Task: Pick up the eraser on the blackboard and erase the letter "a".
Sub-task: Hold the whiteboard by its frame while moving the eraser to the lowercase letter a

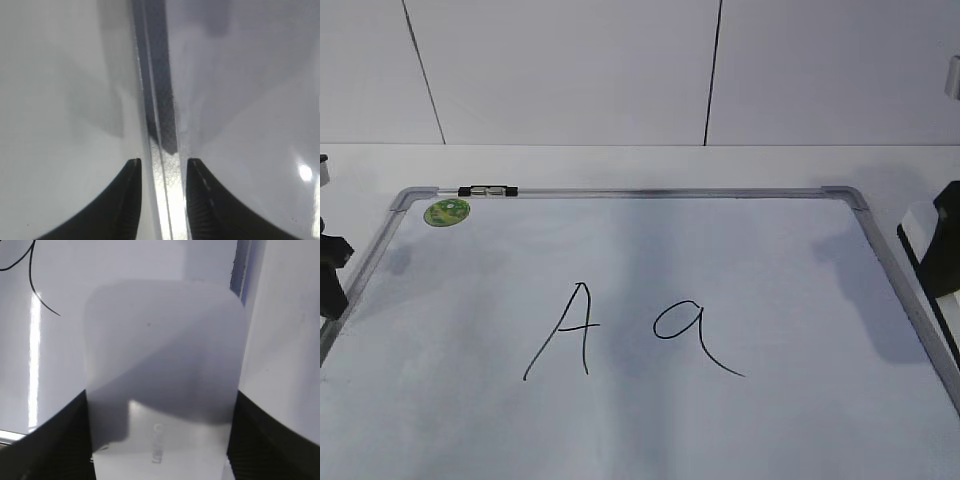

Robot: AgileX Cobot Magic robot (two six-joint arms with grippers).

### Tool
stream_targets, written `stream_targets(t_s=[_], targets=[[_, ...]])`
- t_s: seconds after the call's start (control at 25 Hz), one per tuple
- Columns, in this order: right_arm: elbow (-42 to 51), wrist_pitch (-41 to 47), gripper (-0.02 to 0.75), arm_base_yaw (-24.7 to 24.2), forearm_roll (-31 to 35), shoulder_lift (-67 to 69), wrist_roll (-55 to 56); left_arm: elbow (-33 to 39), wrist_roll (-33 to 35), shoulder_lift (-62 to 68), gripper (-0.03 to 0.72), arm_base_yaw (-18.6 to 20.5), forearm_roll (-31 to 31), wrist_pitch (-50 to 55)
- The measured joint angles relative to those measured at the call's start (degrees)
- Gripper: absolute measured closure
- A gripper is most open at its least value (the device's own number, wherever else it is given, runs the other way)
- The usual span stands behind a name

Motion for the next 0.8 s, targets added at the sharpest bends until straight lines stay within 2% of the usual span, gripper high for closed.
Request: stream_targets(t_s=[0.36, 0.8], targets=[[0.0, 0.0, 0.183, 0.0, 0.2, 0.0, 0.0, 0.0, 0.9, 1.1, 0.461, 0.0, -0.9, -0.1], [0.0, 0.0, 0.183, 0.0, 0.3, 0.0, 0.0, 0.0, 1.1, 1.7, 0.499, 1.1, -1.2, -1.4]])
